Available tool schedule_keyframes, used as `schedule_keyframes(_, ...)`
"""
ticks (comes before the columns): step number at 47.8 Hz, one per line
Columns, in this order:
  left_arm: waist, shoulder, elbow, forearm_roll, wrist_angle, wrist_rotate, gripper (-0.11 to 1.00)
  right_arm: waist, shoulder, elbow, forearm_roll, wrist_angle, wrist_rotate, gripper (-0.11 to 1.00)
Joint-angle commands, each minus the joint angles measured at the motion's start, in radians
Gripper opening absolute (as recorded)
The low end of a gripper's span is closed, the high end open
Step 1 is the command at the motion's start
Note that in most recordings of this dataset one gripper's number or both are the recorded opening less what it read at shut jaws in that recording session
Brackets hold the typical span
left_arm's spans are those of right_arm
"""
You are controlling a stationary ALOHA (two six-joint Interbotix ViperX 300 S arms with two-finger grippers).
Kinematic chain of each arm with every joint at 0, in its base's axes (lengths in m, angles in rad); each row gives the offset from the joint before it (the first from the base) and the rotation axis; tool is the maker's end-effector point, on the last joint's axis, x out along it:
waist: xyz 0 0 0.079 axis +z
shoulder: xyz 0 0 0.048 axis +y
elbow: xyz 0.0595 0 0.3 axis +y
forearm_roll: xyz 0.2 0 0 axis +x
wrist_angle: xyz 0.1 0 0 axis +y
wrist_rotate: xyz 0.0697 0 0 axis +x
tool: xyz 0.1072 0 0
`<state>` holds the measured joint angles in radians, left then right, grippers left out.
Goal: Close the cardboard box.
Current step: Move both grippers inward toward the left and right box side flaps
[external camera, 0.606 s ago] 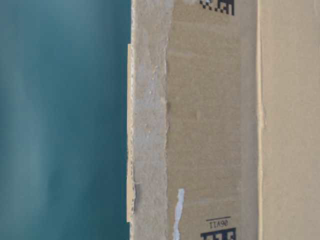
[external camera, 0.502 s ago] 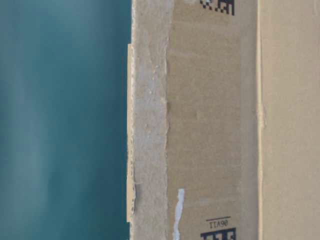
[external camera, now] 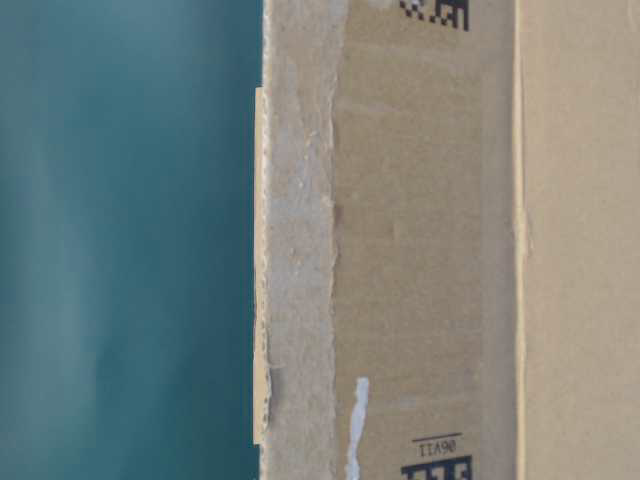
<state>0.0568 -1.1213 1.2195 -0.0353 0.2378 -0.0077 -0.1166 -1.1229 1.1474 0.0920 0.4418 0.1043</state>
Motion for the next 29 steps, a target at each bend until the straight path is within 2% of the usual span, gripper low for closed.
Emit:
schedule_keyframes(1, 0.005, 0.04, 0.017, 0.0, -0.015, -0.002, 0.0, -0.003, 0.032, 0.017, 0.002, 0.002, 0.002, 0.0)
schedule_keyframes(16, -0.003, 0.192, 0.08, -0.002, -0.147, -0.009, 0.0, -0.003, 0.225, 0.109, 0.0, -0.178, 0.002, 0.0)
schedule_keyframes(29, -0.006, 0.25, 0.08, -0.002, -0.284, -0.009, 0.0, -0.005, 0.29, 0.103, 0.002, -0.316, 0.002, 0.0)
